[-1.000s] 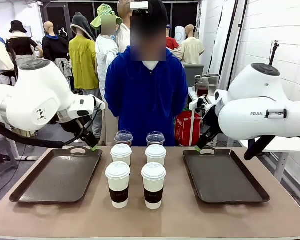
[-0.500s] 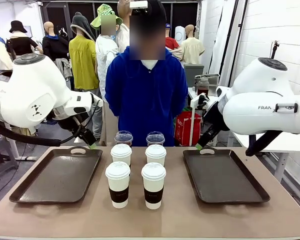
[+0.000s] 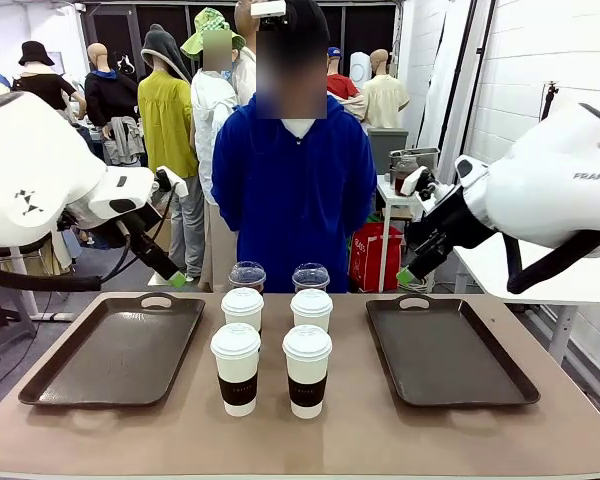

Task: Distribute the coffee onto the tray.
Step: Pick up one iced Americano and place it on the right Handle tray.

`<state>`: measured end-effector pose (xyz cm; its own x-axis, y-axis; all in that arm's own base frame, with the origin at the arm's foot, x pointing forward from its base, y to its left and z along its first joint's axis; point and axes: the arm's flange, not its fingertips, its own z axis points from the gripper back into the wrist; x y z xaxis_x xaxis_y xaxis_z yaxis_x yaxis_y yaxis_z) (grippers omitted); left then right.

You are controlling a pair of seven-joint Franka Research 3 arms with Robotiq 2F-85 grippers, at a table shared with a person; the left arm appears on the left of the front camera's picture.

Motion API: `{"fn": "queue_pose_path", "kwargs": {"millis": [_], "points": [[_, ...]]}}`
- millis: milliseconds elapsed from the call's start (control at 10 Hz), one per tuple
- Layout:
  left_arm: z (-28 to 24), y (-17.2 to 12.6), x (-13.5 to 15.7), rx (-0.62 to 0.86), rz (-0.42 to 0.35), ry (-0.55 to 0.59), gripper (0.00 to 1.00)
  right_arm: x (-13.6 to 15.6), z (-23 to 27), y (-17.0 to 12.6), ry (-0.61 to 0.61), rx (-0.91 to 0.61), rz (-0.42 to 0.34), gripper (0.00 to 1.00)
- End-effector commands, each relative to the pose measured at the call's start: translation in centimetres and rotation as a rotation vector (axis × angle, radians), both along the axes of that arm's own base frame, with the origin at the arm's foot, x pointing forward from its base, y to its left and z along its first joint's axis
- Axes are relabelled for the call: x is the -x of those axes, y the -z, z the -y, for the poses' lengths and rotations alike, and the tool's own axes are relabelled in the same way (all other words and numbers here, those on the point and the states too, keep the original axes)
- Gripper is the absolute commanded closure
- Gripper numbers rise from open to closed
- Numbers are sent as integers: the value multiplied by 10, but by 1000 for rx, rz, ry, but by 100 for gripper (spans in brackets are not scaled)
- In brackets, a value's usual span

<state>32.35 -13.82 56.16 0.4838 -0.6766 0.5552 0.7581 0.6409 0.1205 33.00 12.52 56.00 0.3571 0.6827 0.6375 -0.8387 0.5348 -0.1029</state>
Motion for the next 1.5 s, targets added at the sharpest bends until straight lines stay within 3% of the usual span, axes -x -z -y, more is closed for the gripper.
{"fn": "queue_pose_path", "kwargs": {"millis": [0,400,1300,1400], "points": [[-11,13,3,101,18,56,0,2,12,9,-66,-65,4,0],[-17,13,3,167,66,96,0,7,27,15,-96,-75,-10,0],[-33,21,-1,176,45,34,0,5,36,29,-49,-63,-18,0],[-26,3,-9,159,40,35,0,6,36,30,-34,-61,-10,0]]}}
